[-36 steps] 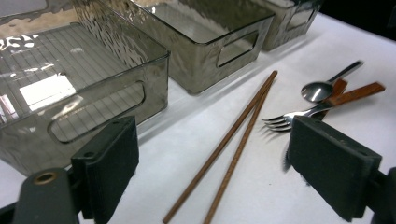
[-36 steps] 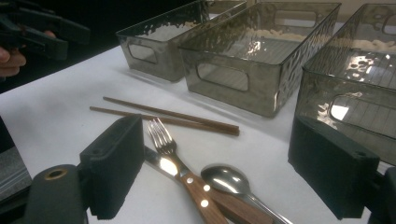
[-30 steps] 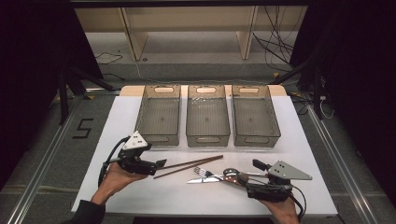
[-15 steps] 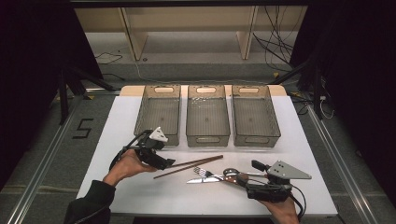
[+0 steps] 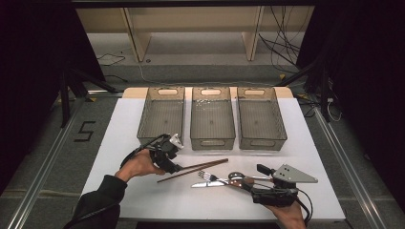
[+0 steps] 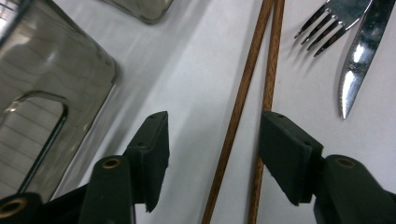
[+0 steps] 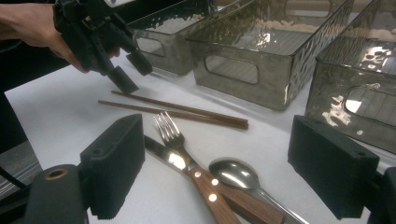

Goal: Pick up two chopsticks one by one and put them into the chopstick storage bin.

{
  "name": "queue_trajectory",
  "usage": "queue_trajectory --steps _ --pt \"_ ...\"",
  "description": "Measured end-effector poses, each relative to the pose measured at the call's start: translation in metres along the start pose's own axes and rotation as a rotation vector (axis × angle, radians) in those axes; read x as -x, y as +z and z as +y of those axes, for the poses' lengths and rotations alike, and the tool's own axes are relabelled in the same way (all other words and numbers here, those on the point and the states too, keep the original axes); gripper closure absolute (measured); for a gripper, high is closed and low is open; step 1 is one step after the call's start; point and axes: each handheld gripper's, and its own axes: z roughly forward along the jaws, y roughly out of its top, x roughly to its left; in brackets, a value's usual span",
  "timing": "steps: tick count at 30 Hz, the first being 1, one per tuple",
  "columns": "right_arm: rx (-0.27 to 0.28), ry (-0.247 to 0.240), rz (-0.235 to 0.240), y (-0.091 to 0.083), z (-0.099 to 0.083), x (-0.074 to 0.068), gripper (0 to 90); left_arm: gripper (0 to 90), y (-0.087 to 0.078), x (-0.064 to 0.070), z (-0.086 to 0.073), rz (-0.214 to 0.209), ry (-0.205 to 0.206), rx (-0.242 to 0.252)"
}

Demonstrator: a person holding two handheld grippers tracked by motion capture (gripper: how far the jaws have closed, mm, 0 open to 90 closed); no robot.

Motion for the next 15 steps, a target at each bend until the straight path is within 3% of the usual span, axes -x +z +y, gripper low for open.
queue_trajectory --steps 12,15 --pt "-0.003 0.001 0.005 0.001 0.000 0.000 19.7 56.5 0.014 0.002 0.012 -0.044 0.086 -0.106" --pt "-0.004 0.001 0.007 0.001 0.000 0.000 19.8 60.4 0.018 0.001 0.014 -0.055 0.091 -0.120"
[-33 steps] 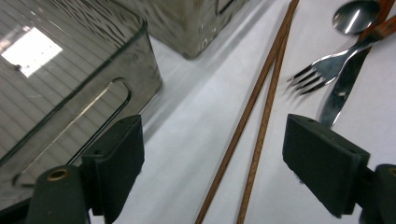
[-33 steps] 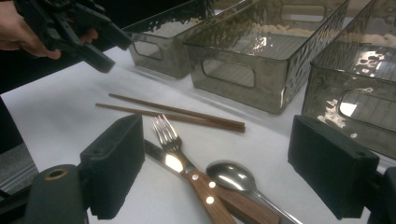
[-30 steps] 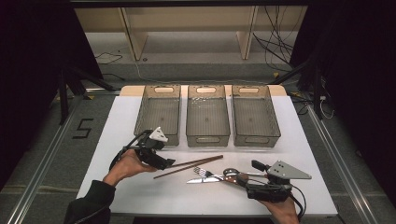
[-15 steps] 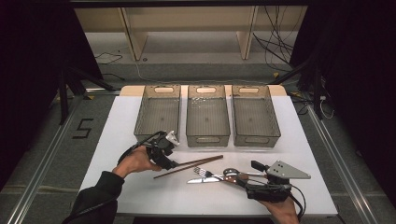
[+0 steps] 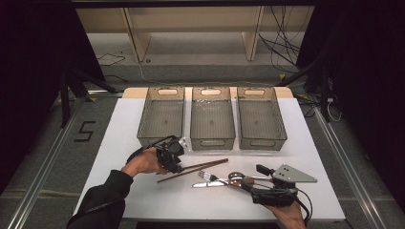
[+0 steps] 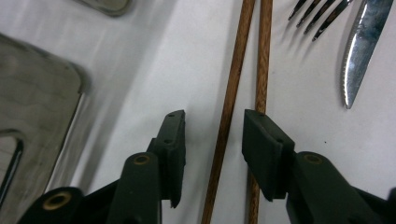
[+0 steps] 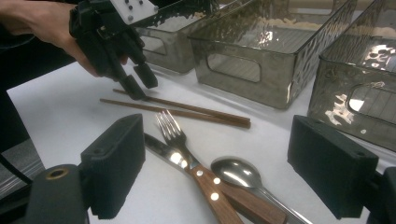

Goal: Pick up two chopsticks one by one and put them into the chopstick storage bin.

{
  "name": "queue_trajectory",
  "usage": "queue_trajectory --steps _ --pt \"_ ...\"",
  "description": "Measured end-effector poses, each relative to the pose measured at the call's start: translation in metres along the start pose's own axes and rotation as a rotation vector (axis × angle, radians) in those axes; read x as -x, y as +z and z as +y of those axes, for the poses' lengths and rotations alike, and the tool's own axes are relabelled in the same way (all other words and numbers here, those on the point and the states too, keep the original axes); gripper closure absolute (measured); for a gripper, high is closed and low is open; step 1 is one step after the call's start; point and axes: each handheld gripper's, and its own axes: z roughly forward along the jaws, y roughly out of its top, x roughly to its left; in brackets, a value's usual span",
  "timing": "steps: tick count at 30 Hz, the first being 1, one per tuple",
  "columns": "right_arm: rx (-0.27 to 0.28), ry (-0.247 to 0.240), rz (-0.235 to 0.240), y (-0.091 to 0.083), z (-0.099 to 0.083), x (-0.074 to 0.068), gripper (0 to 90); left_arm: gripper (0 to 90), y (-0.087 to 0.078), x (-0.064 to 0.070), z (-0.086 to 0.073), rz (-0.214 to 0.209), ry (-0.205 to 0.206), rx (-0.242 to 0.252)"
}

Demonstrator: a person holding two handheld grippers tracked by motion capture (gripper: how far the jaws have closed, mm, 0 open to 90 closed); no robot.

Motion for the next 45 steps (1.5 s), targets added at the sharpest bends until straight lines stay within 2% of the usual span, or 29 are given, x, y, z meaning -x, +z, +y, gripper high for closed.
queue_trajectory --steps 3,6,9,21,29,34,37,45 --pt "-0.004 -0.001 0.001 0.000 0.000 0.000 20.0 64.7 0.002 0.001 0.003 -0.014 0.025 -0.025" --pt "-0.006 0.000 0.001 0.000 0.000 0.000 20.1 67.1 0.004 0.002 0.007 -0.008 0.057 -0.066" --pt "-0.009 0.001 0.003 0.001 0.000 0.000 20.3 70.1 0.004 0.003 0.009 -0.011 0.064 -0.079" --pt "-0.009 0.009 -0.003 0.000 0.000 0.001 21.0 82.8 0.005 0.008 0.013 -0.017 0.151 -0.105" --pt "-0.010 0.009 -0.004 0.001 0.000 0.001 21.2 84.5 0.005 0.008 0.011 -0.016 0.162 -0.084" --pt "-0.011 0.011 -0.002 0.001 -0.001 0.002 21.2 84.8 0.000 0.009 0.010 0.005 0.171 -0.061" --pt "-0.011 0.012 -0.002 0.001 -0.001 0.002 21.2 84.8 -0.005 0.009 0.010 0.028 0.155 -0.039" --pt "-0.006 0.010 0.004 0.001 0.000 0.001 21.1 84.8 -0.030 0.012 0.008 0.054 0.159 0.009"
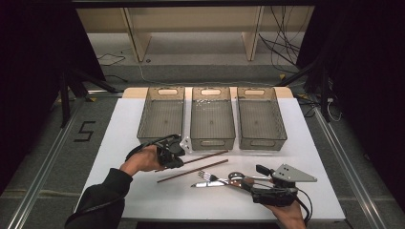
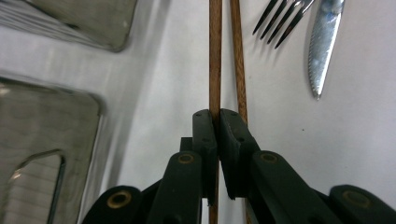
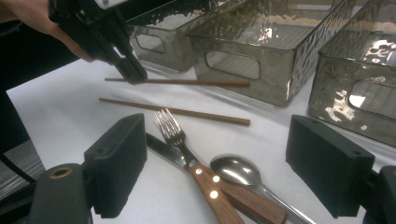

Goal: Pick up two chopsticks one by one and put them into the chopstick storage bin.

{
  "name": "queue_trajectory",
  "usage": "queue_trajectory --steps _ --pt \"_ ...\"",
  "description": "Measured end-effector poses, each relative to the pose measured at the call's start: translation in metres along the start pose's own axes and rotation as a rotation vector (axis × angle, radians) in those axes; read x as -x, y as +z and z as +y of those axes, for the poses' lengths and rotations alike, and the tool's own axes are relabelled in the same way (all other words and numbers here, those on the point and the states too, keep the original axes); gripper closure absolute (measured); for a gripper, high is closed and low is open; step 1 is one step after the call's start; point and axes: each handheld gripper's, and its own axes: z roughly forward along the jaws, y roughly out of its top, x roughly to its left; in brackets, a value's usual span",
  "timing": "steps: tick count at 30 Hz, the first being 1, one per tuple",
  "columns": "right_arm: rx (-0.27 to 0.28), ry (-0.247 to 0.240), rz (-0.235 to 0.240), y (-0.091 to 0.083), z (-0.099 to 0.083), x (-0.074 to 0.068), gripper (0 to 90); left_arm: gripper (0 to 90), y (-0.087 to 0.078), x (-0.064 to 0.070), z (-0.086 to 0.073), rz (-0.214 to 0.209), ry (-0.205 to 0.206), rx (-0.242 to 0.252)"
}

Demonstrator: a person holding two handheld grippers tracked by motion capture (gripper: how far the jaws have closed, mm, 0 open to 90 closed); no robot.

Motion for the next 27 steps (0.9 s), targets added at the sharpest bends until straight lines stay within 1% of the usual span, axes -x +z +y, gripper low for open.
queue_trajectory --steps 2,3,4,5,6,8,10,11,15,18,23,27 --pt "0.002 -0.002 0.001 0.000 0.000 0.000 21.2 84.8 -0.007 -0.001 0.000 0.004 -0.016 0.025" --pt "0.007 -0.005 0.002 0.000 0.000 0.000 21.1 84.8 -0.013 -0.001 0.000 0.009 -0.037 0.050" --pt "0.007 -0.005 0.002 0.000 0.000 0.000 21.1 84.8 -0.017 -0.002 0.000 0.011 -0.044 0.061" --pt "0.007 -0.003 0.003 0.000 0.000 0.000 21.1 84.8 -0.022 -0.003 0.000 0.017 -0.066 0.083" --pt "0.009 -0.004 0.003 0.000 0.000 0.000 21.1 84.8 -0.026 -0.005 0.000 0.026 -0.068 0.085" --pt "0.009 -0.004 0.003 0.000 0.000 0.000 21.1 84.8 -0.036 -0.011 -0.001 0.047 -0.093 0.103" --pt "0.011 -0.004 0.004 0.000 0.000 -0.001 21.1 84.8 -0.042 -0.016 -0.003 0.059 -0.127 0.129" --pt "0.012 -0.004 0.004 0.000 0.000 -0.001 21.1 84.8 -0.047 -0.019 -0.004 0.071 -0.152 0.146" --pt "0.011 -0.004 0.004 -0.001 0.000 0.000 21.1 84.8 -0.058 -0.032 -0.008 0.100 -0.205 0.162" --pt "0.010 -0.004 0.004 -0.001 0.000 0.000 21.1 84.8 -0.062 -0.040 -0.011 0.116 -0.264 0.187" --pt "0.010 -0.004 0.005 -0.001 0.000 0.000 21.1 84.8 -0.069 -0.054 -0.015 0.141 -0.309 0.202" --pt "0.010 -0.003 0.006 0.000 0.000 0.000 21.1 84.8 -0.075 -0.067 -0.017 0.172 -0.352 0.207"
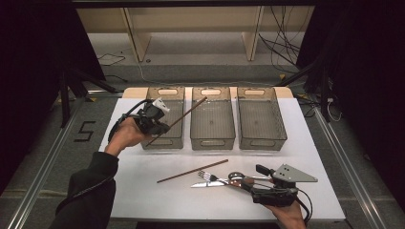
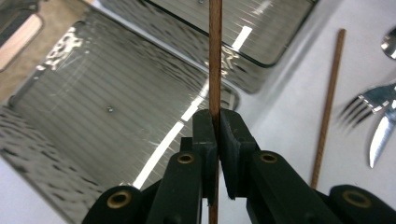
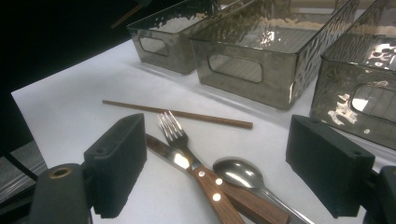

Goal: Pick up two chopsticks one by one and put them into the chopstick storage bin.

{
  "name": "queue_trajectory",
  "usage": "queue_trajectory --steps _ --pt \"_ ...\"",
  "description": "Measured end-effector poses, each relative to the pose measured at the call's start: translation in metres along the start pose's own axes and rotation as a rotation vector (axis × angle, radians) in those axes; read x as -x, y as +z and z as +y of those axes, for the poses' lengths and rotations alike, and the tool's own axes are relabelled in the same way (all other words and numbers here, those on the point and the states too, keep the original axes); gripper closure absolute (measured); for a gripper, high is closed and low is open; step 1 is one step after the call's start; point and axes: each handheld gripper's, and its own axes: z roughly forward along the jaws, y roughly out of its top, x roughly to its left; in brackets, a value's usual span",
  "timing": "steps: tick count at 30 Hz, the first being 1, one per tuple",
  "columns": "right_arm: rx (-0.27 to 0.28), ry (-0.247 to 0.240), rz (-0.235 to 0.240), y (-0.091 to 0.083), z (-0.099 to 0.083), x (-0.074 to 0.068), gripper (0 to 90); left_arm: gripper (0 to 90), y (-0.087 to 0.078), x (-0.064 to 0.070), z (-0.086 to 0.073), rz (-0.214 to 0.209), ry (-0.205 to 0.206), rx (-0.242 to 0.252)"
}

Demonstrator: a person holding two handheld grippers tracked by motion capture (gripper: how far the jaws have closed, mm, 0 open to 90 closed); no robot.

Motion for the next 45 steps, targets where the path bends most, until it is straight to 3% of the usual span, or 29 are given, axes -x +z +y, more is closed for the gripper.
queue_trajectory --steps 5,20,31,45 --pt "0.000 0.001 0.001 0.000 0.000 0.000 21.1 84.8 -0.001 -0.013 0.004 0.041 -0.026 0.000" --pt "0.002 0.002 0.002 -0.001 0.000 0.000 21.1 84.8 0.012 -0.042 0.009 0.104 -0.179 0.057" --pt "0.008 0.003 0.005 -0.002 0.000 0.000 21.0 84.8 0.024 -0.061 0.006 0.157 -0.257 0.038" --pt "0.004 0.004 0.006 -0.001 0.000 0.000 21.1 84.6 0.042 -0.066 -0.010 0.181 -0.313 -0.005"
